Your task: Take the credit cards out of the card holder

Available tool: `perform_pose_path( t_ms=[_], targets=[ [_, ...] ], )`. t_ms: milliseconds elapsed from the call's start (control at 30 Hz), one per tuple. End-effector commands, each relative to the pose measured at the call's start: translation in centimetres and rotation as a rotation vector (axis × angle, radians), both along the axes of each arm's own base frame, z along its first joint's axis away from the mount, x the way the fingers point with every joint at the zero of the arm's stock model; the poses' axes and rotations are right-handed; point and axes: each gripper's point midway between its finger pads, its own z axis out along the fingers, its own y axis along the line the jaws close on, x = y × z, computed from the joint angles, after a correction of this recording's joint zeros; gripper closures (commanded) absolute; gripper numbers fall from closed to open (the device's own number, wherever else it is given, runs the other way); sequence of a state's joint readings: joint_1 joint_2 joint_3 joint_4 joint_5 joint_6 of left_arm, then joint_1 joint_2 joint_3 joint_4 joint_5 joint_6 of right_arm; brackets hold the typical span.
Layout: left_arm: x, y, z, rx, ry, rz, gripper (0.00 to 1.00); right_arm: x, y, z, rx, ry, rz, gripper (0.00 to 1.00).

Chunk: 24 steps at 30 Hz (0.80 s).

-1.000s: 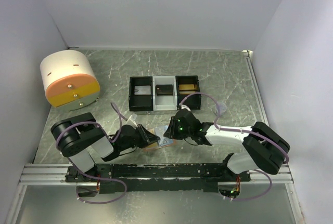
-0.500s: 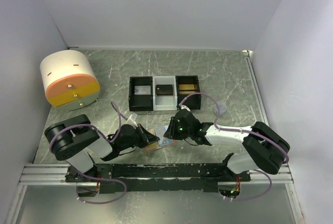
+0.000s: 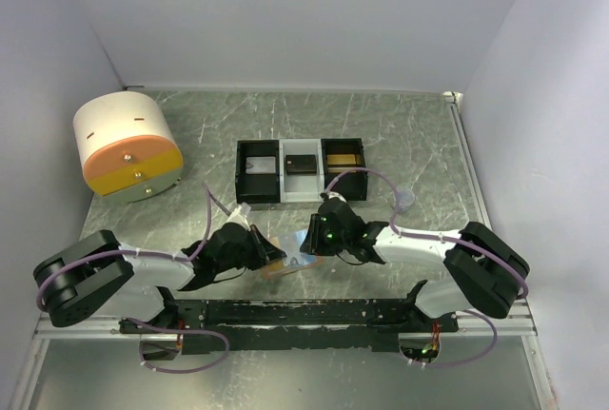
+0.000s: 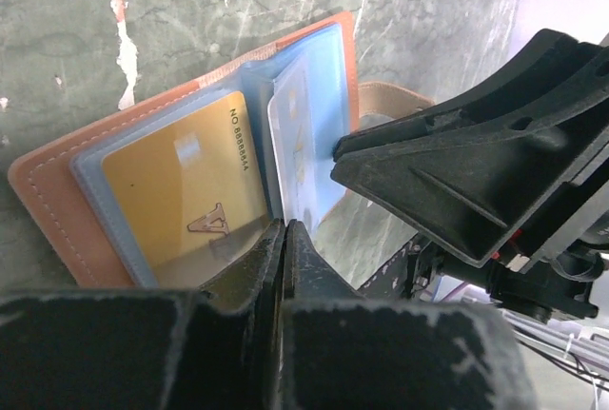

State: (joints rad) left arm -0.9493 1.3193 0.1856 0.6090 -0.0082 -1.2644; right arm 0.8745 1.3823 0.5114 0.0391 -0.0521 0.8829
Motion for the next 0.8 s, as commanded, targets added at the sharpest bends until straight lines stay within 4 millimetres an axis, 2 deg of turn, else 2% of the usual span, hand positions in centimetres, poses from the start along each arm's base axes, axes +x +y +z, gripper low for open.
perform_pose_path(
  t_ms=[0,200,333,500,667,767],
  targets=[
    [-0.1,0.7,-1.1,0.098,-0.009,-0.018,0.9,-1.1,-1.6,-1.1,-0.092,0.034,0.036,0.72],
    [-0.2,-0.1,-0.7,0.064,-0.011,-0.046,0.87,-0.8,1.0,2.0,0.035,-0.012,0.108,0.7],
    [-0.1,-0.3,-0.4,0.053,-0.017,-0.048,0.86,-0.8,2.5,3.0,0.097,-0.023,0.158,0.69],
    [-0.1,-0.4,-0.3,0.063,-0.019,-0.053,0.84,-0.4,2.9,1.6,0.077,-0.01,0.16,0.69],
    [-0.1,-0.7,0.1,0.051,-0.023,-0.063,0.78,-0.4,1.8,-1.1,-0.015,0.045,0.121,0.69],
    [-0.2,-0.9,0.5,0.035,-0.033,-0.077,0.72,-0.6,0.9,-1.5,-0.033,0.05,0.088,0.69]
  ],
)
